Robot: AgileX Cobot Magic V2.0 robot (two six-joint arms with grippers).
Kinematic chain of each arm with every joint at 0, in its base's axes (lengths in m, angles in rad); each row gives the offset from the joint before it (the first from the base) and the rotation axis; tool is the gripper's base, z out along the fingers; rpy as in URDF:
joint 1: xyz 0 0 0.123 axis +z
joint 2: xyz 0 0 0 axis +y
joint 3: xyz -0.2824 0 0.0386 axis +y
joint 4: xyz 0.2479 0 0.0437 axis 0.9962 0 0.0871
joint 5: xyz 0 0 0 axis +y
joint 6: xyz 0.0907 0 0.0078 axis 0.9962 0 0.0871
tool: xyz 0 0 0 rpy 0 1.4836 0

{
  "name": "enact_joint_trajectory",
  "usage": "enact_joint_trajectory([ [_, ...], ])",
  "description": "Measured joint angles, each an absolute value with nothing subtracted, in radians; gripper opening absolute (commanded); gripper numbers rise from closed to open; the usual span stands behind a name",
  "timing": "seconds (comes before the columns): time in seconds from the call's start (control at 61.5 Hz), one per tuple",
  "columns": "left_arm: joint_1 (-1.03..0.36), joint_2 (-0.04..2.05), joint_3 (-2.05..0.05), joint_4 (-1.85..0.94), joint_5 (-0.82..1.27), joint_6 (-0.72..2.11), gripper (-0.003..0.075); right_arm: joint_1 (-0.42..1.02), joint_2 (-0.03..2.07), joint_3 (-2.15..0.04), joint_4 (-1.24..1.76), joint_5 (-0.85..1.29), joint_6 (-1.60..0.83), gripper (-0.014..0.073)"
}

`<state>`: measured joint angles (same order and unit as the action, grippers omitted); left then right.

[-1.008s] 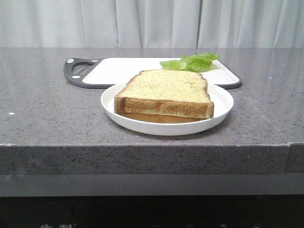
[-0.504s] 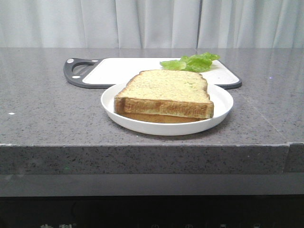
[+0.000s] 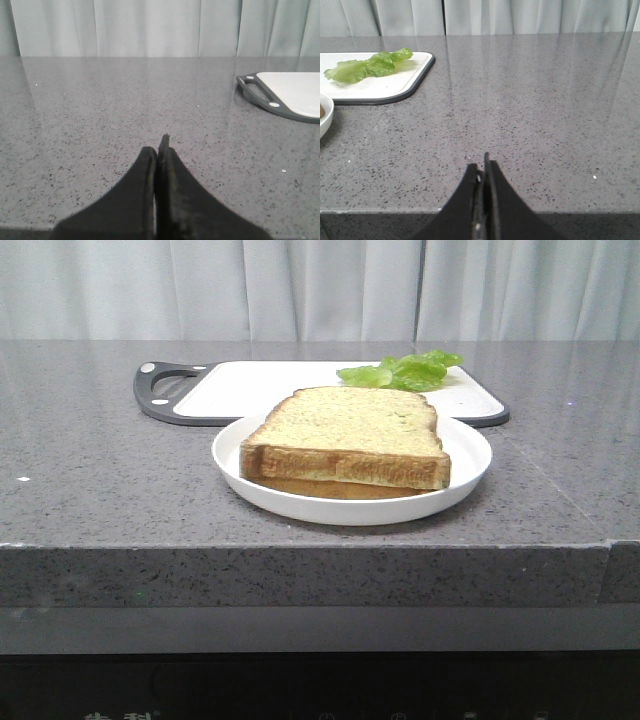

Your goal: Left arm grabs bread, right arm adds lettuce

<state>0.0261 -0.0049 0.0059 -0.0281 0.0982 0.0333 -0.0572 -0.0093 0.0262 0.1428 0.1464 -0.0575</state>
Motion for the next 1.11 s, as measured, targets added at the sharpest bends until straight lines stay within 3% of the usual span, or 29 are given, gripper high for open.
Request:
enact_joint_trajectory([
  [0.244,0.026,0.004,-0.081,-0.048,0.156,0.033,-0.002,-0.06,-0.009,-0.07,0.088,0.247,-0.058,-0.0058],
  [0.504,0.026,0.272,-0.339,-0.108,0.285,0.033,-0.002,-0.06,0.169,-0.341,0.024,0.357,-0.058,-0.0058],
  [0.78,0.026,0.409,-0.4,-0.109,0.272,0.033,0.0,-0.06,0.275,-0.417,0.018,0.365,-0.058,-0.0035],
  [0.829,0.026,0.41,-0.4,-0.109,0.27,0.033,0.0052,-0.06,0.275,-0.417,0.018,0.365,-0.058,0.0004],
  [0.878,0.026,0.41,-0.4,-0.109,0.268,0.033,0.0153,-0.06,0.275,-0.417,0.018,0.367,-0.058,0.0081],
  [0.976,0.026,0.41,-0.4,-0.1,0.268,0.033,0.043,-0.06,0.275,-0.417,0.018,0.367,-0.058,0.0307],
  [1.041,0.026,0.41,-0.4,-0.098,0.268,0.033,0.0564,-0.06,0.275,-0.417,0.018,0.367,-0.058,0.0443],
  [1.106,0.026,0.41,-0.4,-0.097,0.268,0.033,0.063,-0.06,0.275,-0.417,0.018,0.365,-0.058,0.0538],
])
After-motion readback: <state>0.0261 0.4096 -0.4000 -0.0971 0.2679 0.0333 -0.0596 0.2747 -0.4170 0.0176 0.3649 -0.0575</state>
